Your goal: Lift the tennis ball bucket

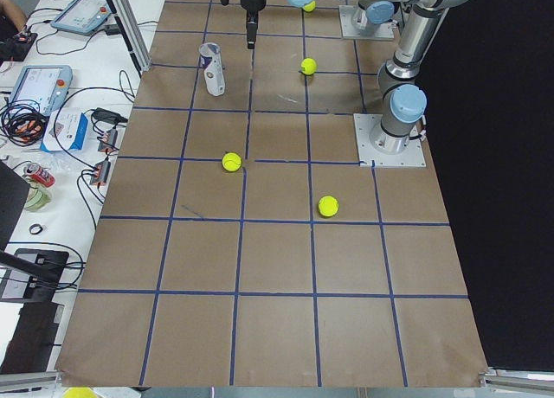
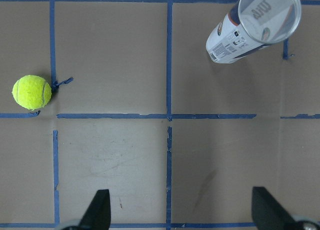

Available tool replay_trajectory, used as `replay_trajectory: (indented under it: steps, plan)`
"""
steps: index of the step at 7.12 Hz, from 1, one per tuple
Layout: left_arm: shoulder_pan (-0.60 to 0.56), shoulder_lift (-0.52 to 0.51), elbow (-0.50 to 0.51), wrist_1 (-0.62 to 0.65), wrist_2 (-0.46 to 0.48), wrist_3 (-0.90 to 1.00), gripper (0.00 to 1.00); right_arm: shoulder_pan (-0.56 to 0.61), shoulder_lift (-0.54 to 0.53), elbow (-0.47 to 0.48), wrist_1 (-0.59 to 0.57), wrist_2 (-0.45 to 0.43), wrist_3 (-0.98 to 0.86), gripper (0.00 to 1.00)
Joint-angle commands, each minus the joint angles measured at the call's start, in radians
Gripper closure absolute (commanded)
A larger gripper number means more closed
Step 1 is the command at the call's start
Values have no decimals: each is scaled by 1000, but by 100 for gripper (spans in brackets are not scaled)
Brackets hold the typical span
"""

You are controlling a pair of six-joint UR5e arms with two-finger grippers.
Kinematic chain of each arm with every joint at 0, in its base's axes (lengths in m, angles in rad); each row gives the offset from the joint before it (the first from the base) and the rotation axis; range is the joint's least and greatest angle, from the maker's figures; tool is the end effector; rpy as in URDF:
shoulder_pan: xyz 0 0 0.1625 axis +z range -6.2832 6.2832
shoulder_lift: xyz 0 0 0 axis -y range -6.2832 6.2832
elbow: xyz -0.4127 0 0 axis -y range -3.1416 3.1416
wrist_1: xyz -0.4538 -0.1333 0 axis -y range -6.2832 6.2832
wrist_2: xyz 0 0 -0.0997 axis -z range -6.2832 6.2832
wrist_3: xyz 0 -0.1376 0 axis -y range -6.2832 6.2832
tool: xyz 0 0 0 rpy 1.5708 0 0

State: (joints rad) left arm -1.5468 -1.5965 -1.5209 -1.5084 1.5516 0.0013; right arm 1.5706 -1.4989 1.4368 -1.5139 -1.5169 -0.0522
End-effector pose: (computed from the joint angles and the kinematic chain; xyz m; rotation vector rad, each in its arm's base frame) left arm -0.1221 -0.5786 0.4576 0.0341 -3.1204 0.1356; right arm 0.1406 -0.5830 0.4654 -0.0805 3.0868 -0.0102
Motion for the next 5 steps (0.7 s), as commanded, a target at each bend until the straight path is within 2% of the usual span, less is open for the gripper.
replay_trajectory:
  steps: [1, 5]
  plan:
    - [1, -2, 1, 0, -7, 5, 0, -1, 3, 1, 3, -3, -5, 0]
    - [1, 0, -1, 0, -2, 6, 0, -3, 3, 2, 1, -2, 0, 0]
